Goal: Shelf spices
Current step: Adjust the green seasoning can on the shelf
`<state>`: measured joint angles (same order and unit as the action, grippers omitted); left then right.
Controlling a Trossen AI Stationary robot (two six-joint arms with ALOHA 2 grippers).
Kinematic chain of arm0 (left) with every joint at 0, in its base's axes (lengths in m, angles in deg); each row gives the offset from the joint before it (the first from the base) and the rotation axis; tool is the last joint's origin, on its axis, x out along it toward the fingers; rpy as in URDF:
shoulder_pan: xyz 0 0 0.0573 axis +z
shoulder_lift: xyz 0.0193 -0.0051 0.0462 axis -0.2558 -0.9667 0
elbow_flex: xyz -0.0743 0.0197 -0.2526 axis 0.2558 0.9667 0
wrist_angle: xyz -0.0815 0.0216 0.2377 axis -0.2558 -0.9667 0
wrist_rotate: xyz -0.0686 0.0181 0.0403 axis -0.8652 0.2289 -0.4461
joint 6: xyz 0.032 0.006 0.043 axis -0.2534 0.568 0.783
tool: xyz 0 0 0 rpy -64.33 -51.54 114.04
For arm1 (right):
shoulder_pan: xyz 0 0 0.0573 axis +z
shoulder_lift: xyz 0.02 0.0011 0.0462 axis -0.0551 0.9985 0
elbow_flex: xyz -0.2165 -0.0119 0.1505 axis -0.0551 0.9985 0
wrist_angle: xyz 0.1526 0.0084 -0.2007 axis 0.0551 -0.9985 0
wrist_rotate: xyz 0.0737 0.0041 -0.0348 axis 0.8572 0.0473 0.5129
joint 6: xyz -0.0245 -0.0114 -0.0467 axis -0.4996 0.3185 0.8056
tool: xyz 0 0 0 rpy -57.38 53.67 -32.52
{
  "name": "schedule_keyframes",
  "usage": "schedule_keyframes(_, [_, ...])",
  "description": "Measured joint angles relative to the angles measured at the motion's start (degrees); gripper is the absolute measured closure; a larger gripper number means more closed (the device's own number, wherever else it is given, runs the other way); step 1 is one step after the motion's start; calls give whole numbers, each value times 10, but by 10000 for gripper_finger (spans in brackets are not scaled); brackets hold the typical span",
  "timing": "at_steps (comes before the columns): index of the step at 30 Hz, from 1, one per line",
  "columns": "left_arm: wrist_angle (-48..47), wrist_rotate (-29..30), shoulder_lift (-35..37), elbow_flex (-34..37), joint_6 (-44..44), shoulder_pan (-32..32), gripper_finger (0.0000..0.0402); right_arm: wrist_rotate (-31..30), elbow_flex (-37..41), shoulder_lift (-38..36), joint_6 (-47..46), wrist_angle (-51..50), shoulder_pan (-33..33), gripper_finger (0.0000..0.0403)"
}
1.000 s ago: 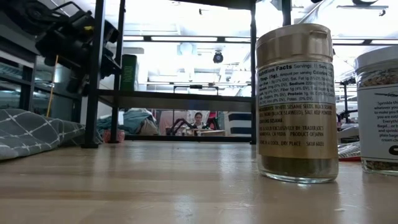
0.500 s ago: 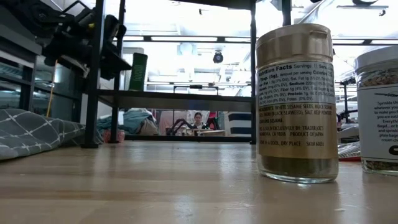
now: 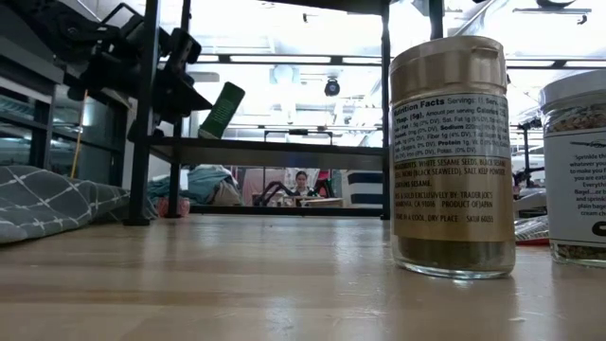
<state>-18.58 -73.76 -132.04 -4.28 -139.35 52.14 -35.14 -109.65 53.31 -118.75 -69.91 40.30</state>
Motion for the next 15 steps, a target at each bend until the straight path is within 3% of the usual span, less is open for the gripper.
schedule_keyframes(7, [-128,32,2,0,69,0,401,0,0,0,0,0,0,137])
schedule_keyframes(15, [-128,75,17,0,75,0,401,-2,0,0,0,-1,0,137])
